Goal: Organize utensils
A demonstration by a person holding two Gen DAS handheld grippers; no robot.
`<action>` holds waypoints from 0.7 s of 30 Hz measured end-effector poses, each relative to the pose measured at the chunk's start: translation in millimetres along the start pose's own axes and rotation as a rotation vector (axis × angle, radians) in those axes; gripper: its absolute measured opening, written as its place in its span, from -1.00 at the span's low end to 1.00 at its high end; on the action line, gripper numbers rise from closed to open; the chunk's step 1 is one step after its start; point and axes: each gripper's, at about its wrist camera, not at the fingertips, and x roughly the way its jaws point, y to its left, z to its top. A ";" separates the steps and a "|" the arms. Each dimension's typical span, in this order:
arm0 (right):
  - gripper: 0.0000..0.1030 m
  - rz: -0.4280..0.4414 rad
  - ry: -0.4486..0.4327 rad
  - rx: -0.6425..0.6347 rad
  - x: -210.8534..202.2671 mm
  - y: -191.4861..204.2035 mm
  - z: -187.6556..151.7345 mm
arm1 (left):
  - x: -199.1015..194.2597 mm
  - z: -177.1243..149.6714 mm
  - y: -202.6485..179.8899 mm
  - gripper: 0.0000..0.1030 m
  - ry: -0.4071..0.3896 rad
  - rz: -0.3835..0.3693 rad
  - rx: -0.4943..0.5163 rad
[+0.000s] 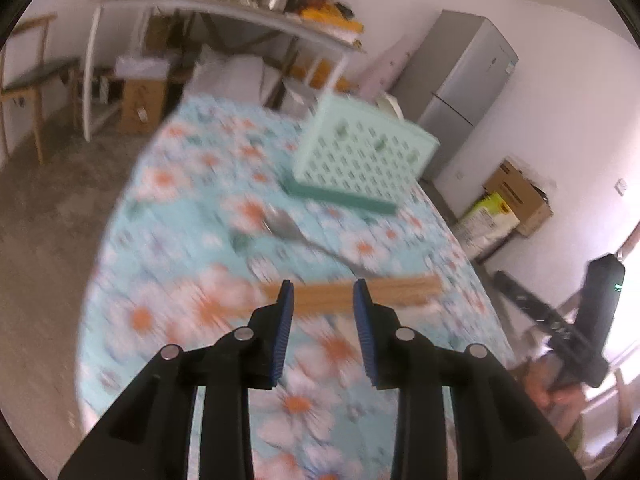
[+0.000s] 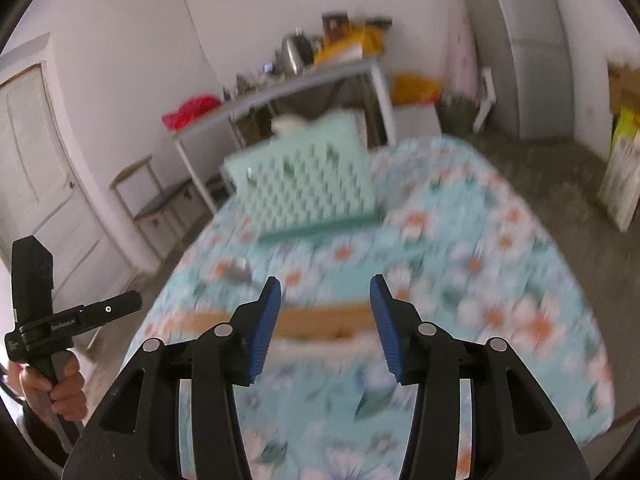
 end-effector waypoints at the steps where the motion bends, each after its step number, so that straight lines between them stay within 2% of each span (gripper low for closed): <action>1: -0.13 -0.003 0.021 0.008 2.1 0.6 -3.7 | 4.7 -5.3 -2.0 -0.43 0.019 -0.018 -0.009; 6: -0.13 -0.007 0.073 0.039 11.7 -5.2 -9.8 | 37.9 -28.7 -6.9 -0.44 0.129 -0.113 -0.129; 9: -0.13 -0.001 0.077 0.040 11.5 -5.8 -10.4 | 53.8 -36.9 -6.4 -0.44 0.178 -0.124 -0.194; 17: -0.13 0.010 0.085 0.051 14.0 -8.2 -14.9 | 71.7 -36.2 4.8 -0.47 0.195 -0.138 -0.348; 19: -0.13 0.003 0.087 0.050 14.1 -9.1 -16.8 | 76.8 -34.1 5.1 -0.53 0.204 -0.117 -0.371; 21: -0.13 0.001 0.091 0.050 13.9 -11.0 -18.5 | 79.6 -33.0 4.1 -0.70 0.209 -0.094 -0.384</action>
